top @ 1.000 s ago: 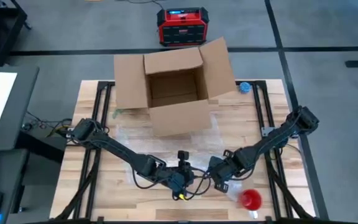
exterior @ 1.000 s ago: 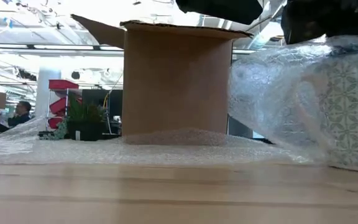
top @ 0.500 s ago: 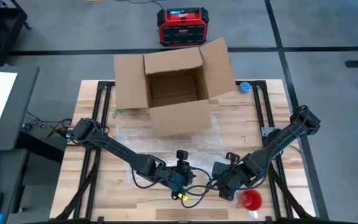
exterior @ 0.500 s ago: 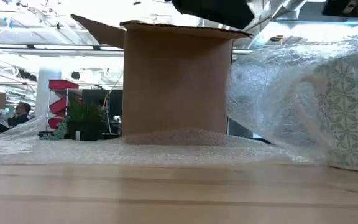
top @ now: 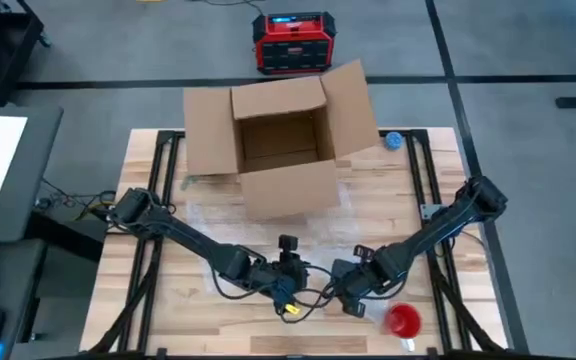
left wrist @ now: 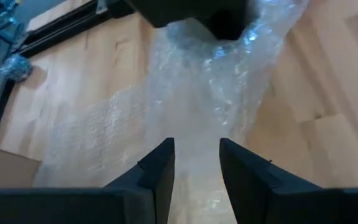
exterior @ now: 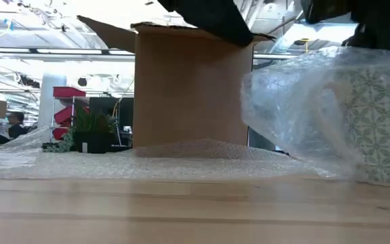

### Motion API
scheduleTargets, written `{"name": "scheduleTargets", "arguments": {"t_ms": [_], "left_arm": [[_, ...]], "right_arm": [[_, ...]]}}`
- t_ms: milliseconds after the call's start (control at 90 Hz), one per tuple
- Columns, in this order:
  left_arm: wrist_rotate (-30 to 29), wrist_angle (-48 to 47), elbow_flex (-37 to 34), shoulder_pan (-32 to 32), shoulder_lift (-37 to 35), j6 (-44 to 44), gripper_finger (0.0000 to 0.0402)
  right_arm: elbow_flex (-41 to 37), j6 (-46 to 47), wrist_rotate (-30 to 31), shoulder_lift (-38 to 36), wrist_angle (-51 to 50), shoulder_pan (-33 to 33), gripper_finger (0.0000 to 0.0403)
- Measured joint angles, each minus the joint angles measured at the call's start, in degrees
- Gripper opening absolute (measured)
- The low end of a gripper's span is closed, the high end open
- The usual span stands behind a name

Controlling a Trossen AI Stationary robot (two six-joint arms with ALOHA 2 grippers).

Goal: Wrap mug
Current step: Wrap the green patterned mug into the bubble wrap

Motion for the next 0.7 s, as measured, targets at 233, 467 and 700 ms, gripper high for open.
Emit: {"name": "scheduleTargets", "arguments": {"t_ms": [233,467,700], "left_arm": [[-0.07,-1.85,-0.69,0.25,-0.07,-0.32,0.0107],[-1.97,-0.03,-5.76,0.30,-2.48,-1.83,0.0107],[-2.41,6.76,-12.20,0.36,-10.71,-2.11,0.0107]], "right_arm": [[1.16,-0.79,1.20,-2.00,-1.93,2.43,0.0000],[1.23,1.82,3.47,-5.48,-1.30,5.41,0.0000],[-4.94,3.57,3.43,-5.43,3.67,3.57,0.0000]]}}
